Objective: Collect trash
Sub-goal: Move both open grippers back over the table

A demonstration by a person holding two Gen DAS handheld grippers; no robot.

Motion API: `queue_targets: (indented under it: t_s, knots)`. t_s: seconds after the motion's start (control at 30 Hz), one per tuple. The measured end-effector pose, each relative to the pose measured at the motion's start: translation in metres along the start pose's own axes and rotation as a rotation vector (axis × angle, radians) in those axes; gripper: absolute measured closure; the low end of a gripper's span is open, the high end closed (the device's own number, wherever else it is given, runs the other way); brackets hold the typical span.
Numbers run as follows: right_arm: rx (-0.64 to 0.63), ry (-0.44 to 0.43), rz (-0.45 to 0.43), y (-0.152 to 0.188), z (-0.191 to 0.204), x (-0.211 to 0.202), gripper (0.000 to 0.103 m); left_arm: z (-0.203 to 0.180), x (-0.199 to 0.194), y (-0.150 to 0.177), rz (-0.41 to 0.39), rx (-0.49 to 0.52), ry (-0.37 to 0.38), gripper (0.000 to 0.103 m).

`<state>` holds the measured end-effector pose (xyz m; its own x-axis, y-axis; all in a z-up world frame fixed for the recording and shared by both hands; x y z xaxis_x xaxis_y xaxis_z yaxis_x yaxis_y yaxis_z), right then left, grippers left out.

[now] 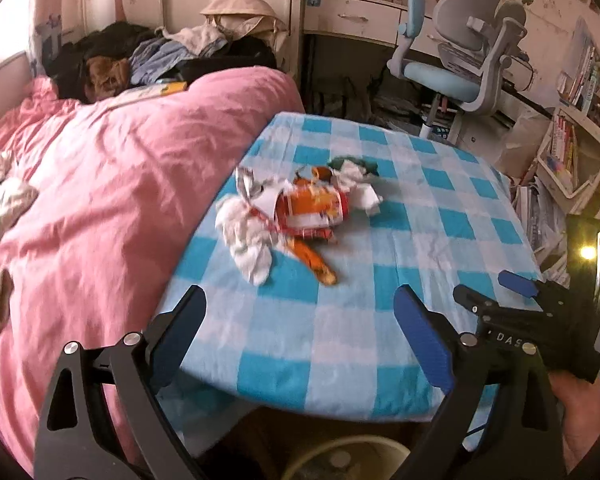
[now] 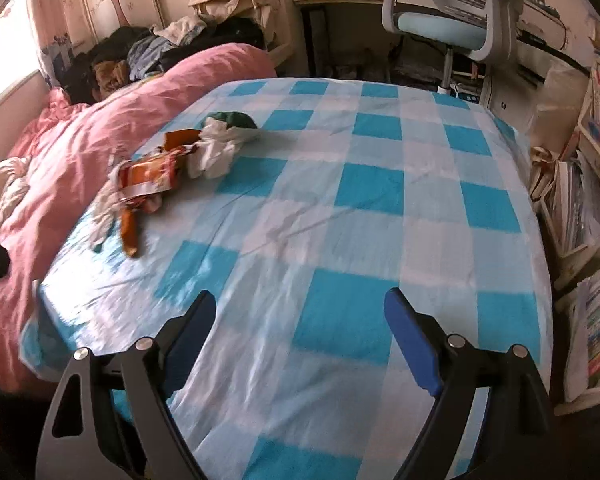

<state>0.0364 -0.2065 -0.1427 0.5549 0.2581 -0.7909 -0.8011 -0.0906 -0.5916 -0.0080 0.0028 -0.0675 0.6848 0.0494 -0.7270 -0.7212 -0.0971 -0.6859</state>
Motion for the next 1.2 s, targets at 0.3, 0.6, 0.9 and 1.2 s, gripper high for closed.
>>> queue_targets:
  t_s: [0.3,0.6,0.9,1.2]
  knots:
    - [-0.055,0.012,0.011,-0.015,-0.004,0.021,0.016,0.0,0.022,-0.027,0.003,-0.002,-0.012,0.011]
    - [-0.116,0.034,0.077,-0.034,-0.015,0.058,0.006,0.002,0.028,-0.034,0.031,-0.048,0.028,0.009]
    - [-0.115,0.036,0.076,-0.032,-0.015,0.056,0.006,0.013,0.028,-0.03,0.063,-0.099,0.053,0.008]
    - [-0.115,0.036,0.076,-0.032,-0.015,0.057,0.006,-0.002,0.029,-0.013,0.091,-0.05,0.058,0.008]
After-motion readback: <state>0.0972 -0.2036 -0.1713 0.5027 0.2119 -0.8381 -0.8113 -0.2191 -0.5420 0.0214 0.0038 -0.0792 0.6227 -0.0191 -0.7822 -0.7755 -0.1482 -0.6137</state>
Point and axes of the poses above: each gripper's, at about its wrist camera, not at the fingertips, and x roughly the way its jaws point, z to its left, y to its underside, the point moved 3 cm from there along x, roughly the way its jaws point, and after that the axes turned 1 degree about -y, right-handed, at the moved point
